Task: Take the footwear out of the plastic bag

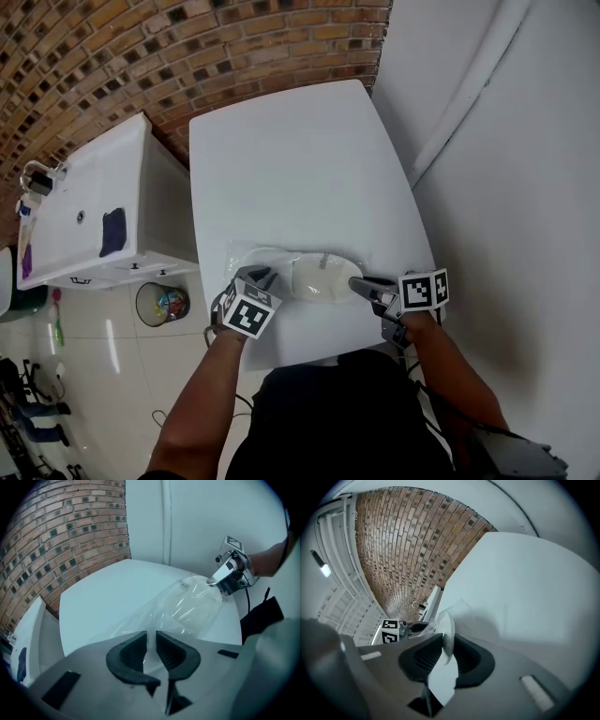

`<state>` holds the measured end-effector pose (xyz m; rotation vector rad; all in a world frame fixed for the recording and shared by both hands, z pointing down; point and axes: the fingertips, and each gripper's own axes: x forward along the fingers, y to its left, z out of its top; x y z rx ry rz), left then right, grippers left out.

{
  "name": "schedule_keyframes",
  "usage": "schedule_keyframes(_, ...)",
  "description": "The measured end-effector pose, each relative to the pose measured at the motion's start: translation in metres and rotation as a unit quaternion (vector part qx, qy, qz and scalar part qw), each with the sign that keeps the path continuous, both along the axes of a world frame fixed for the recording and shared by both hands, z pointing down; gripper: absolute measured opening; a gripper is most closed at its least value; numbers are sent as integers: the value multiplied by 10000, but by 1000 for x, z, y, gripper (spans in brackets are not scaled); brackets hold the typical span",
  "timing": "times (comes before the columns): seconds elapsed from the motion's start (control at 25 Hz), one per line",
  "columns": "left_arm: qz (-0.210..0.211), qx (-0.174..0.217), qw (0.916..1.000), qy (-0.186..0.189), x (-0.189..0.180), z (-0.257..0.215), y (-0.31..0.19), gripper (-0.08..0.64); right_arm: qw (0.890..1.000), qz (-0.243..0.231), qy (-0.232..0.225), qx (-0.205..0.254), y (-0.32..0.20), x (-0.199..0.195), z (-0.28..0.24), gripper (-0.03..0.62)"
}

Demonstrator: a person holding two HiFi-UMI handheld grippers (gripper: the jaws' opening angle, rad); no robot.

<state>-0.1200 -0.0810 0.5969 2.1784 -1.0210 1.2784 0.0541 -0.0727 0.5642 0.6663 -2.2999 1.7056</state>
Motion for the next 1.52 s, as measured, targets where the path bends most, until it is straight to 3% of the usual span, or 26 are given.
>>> schedule_keyframes(0.2,90,88,9995,-283,-2,2,-5,10,10000,10,-85,-48,0,2,1,75)
schedule_keyframes(0.36,313,167,9981,-510,4,3,-6,8,9994,131,-229,-210,-1,12,1,72)
schedule_keyframes(0.52,730,240,9957,-509,14,3,0,14,9945,494,-732,-564,-7,25,-8,60)
schedule_keyframes(0.6,792,296,9949,-557,16,2,0,15,9954,417,-695,-505,-7,29,-11,58)
schedule_keyframes(0.88,827,323,9945,-549,18,3,0,15,9912,806,-858,-611,-7,52,-21,48)
schedule_keyframes(1.08,770,333,9940,-707,6,4,-4,14,9933,841,-626,-487,-4,71,-17,49)
schedule_keyframes(1.24,700,305,9937,-826,-4,7,-8,12,9930,833,-762,-341,-5,74,-20,49)
schedule_keyframes(1.52,292,213,9942,-1015,-40,13,-19,8,9913,1079,-693,-303,-11,92,-26,48)
